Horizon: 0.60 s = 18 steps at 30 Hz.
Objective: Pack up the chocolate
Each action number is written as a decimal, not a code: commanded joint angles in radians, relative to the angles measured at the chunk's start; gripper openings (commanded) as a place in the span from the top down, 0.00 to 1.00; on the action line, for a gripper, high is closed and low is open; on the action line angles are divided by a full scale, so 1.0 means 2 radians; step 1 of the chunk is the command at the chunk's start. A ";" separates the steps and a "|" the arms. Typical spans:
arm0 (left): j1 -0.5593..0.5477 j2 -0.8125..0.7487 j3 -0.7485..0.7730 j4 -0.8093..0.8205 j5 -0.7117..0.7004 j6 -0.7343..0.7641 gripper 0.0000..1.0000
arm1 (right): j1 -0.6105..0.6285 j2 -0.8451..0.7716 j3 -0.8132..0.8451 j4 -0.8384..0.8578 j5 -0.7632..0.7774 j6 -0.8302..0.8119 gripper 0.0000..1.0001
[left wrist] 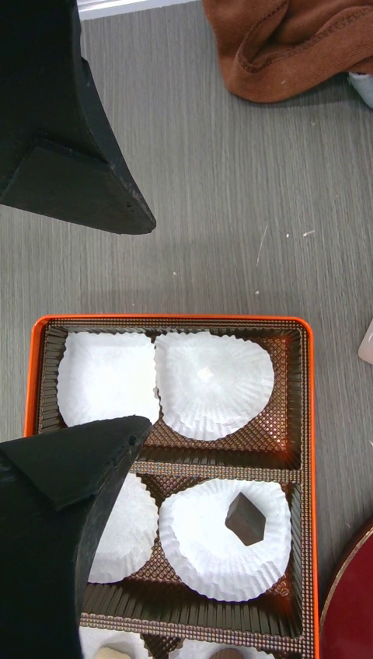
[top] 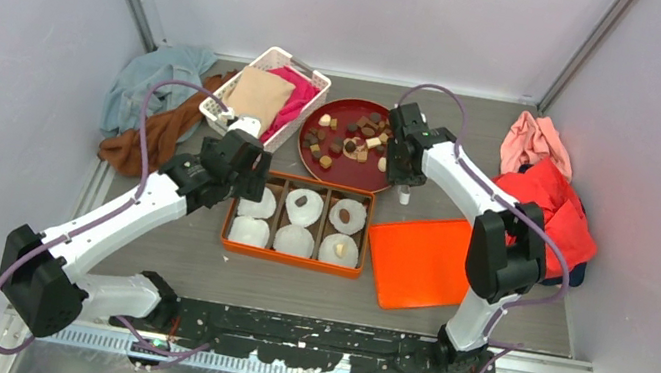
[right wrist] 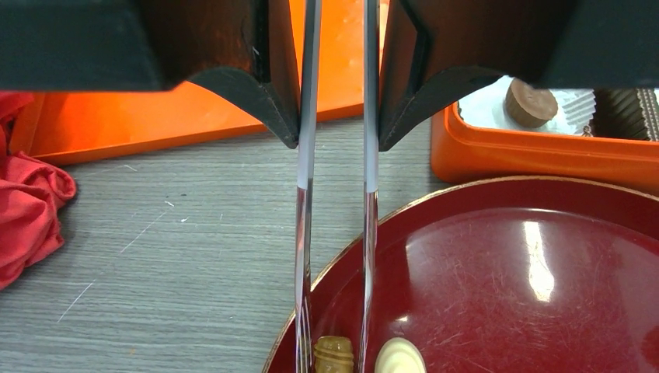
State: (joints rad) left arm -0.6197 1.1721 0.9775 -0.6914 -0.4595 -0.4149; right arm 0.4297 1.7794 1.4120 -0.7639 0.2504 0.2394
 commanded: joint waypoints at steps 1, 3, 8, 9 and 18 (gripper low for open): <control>0.001 -0.004 0.001 0.011 -0.008 -0.002 0.13 | -0.003 -0.012 -0.002 0.024 -0.014 0.007 0.58; 0.001 -0.003 0.003 0.012 -0.007 -0.002 0.13 | -0.003 -0.014 -0.001 0.025 -0.016 0.006 0.60; 0.002 -0.003 0.004 0.011 -0.006 -0.002 0.13 | -0.003 -0.023 0.002 0.023 -0.025 0.010 0.66; 0.001 -0.004 0.004 0.010 -0.006 -0.002 0.13 | -0.003 -0.025 0.002 0.023 -0.025 0.011 0.68; 0.001 -0.005 0.007 0.011 -0.003 -0.003 0.13 | -0.003 -0.061 0.017 0.007 -0.021 0.016 0.73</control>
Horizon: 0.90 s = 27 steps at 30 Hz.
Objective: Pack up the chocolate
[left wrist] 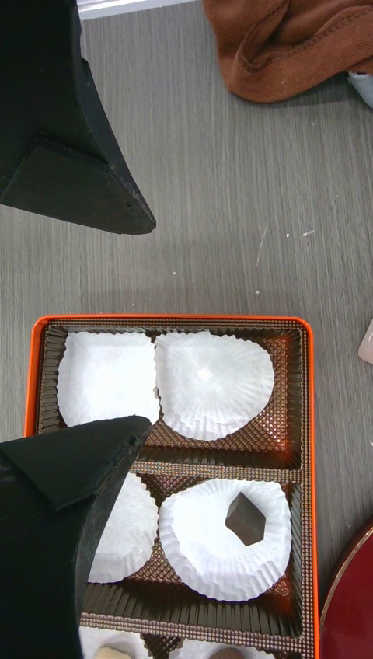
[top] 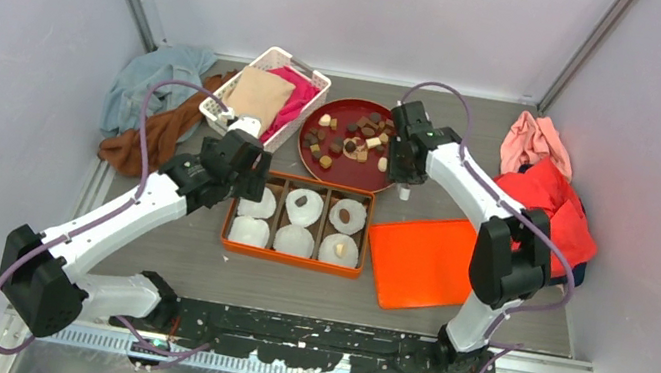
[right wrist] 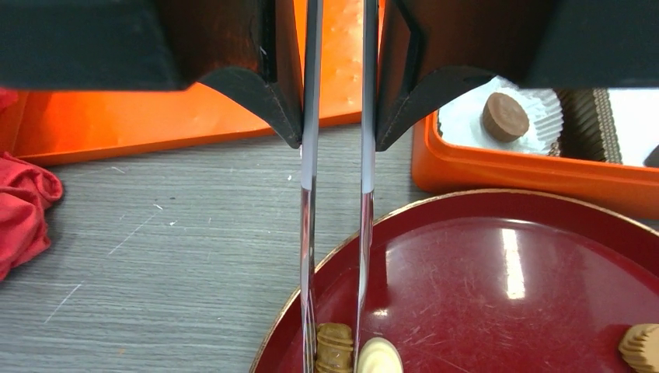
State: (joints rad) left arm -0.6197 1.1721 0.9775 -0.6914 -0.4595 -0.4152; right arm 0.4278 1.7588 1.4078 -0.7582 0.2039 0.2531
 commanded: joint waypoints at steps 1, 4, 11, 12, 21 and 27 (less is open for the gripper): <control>0.001 -0.005 0.007 0.010 -0.003 -0.003 0.13 | -0.002 -0.055 0.020 0.000 0.003 0.010 0.74; 0.001 -0.005 0.008 0.010 -0.003 -0.003 0.13 | -0.002 -0.070 0.020 -0.007 -0.002 0.017 0.75; 0.001 -0.004 0.009 0.010 -0.004 -0.002 0.13 | 0.009 -0.114 0.017 -0.030 -0.025 0.026 0.76; 0.001 -0.004 0.009 0.011 -0.004 -0.001 0.13 | 0.012 -0.121 0.017 -0.034 -0.029 0.026 0.76; 0.002 0.003 0.013 0.013 -0.007 0.000 0.13 | 0.092 -0.169 0.012 -0.066 -0.038 0.020 0.76; 0.007 0.006 0.017 -0.002 -0.032 -0.003 0.13 | 0.158 -0.169 0.007 -0.079 -0.046 0.026 0.76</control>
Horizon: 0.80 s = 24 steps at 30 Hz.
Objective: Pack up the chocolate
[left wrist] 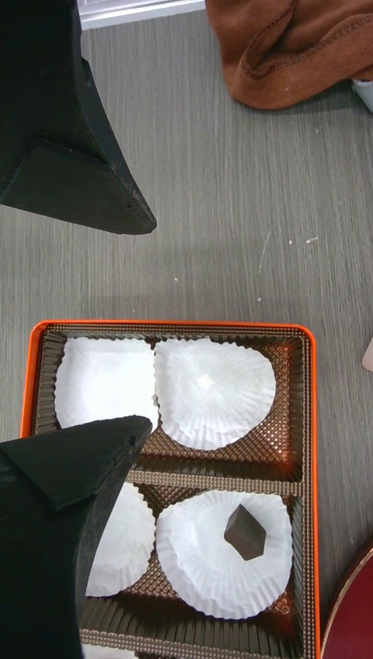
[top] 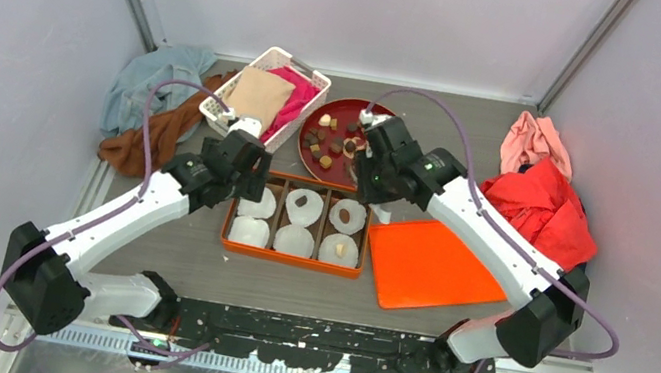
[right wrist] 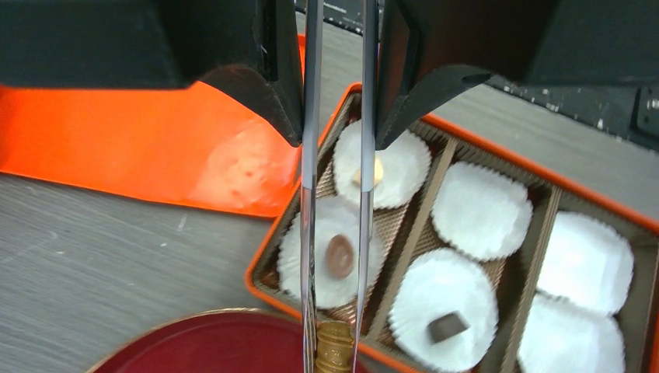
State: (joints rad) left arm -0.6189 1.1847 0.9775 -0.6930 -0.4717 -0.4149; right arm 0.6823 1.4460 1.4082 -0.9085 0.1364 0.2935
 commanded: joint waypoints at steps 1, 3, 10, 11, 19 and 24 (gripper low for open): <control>0.010 -0.002 0.017 -0.003 -0.026 -0.005 0.13 | 0.039 -0.013 0.005 -0.004 -0.016 0.009 0.76; 0.018 -0.008 0.016 -0.004 -0.024 -0.009 0.13 | 0.062 -0.014 -0.003 -0.002 -0.025 0.016 0.76; 0.031 -0.018 0.013 -0.002 -0.021 -0.009 0.13 | 0.113 -0.022 -0.023 0.024 -0.060 0.045 0.76; 0.031 -0.017 0.013 -0.002 -0.020 -0.009 0.13 | 0.117 -0.021 -0.029 0.029 -0.080 0.049 0.76; 0.032 -0.016 0.010 0.000 -0.017 -0.010 0.13 | 0.152 -0.003 -0.059 0.062 -0.094 0.072 0.76; 0.032 -0.018 0.009 0.001 -0.015 -0.009 0.13 | 0.152 0.010 -0.075 0.070 -0.088 0.072 0.75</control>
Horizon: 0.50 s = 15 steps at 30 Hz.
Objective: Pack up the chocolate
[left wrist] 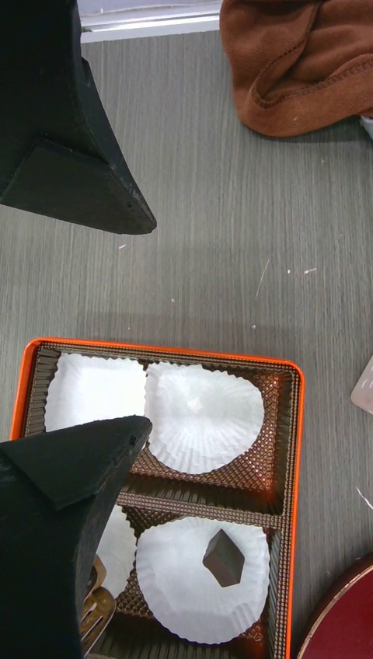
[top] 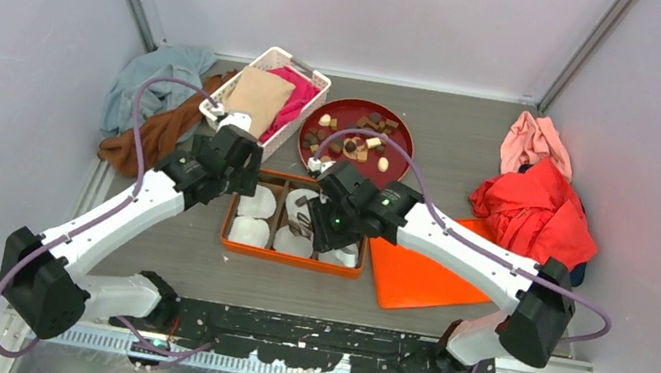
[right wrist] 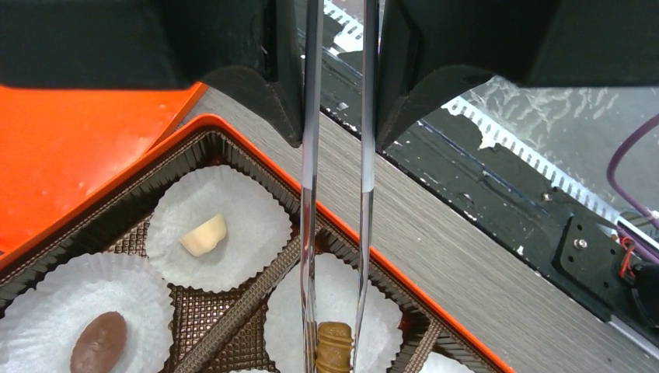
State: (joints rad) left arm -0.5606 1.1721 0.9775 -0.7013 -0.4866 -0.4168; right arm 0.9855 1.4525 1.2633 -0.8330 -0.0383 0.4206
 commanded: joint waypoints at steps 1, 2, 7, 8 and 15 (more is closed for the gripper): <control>0.002 -0.012 0.008 0.006 -0.008 -0.008 0.13 | 0.000 0.010 -0.003 0.032 -0.003 0.007 0.75; 0.003 -0.012 0.008 0.006 -0.008 -0.008 0.13 | 0.000 0.013 -0.004 0.030 -0.005 0.007 0.75; 0.002 -0.011 0.007 0.008 -0.005 -0.008 0.13 | 0.000 0.019 -0.012 0.035 -0.003 0.007 0.69; 0.002 -0.011 0.007 0.008 -0.004 -0.008 0.13 | 0.000 0.021 -0.012 0.035 -0.003 0.007 0.66; 0.003 -0.011 0.005 0.009 -0.005 -0.007 0.13 | 0.000 0.024 -0.011 0.036 -0.010 0.007 0.59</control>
State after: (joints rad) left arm -0.5606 1.1721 0.9775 -0.7013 -0.4862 -0.4168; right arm 0.9852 1.5063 1.2263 -0.8062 -0.0425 0.4229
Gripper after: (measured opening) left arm 0.872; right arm 0.405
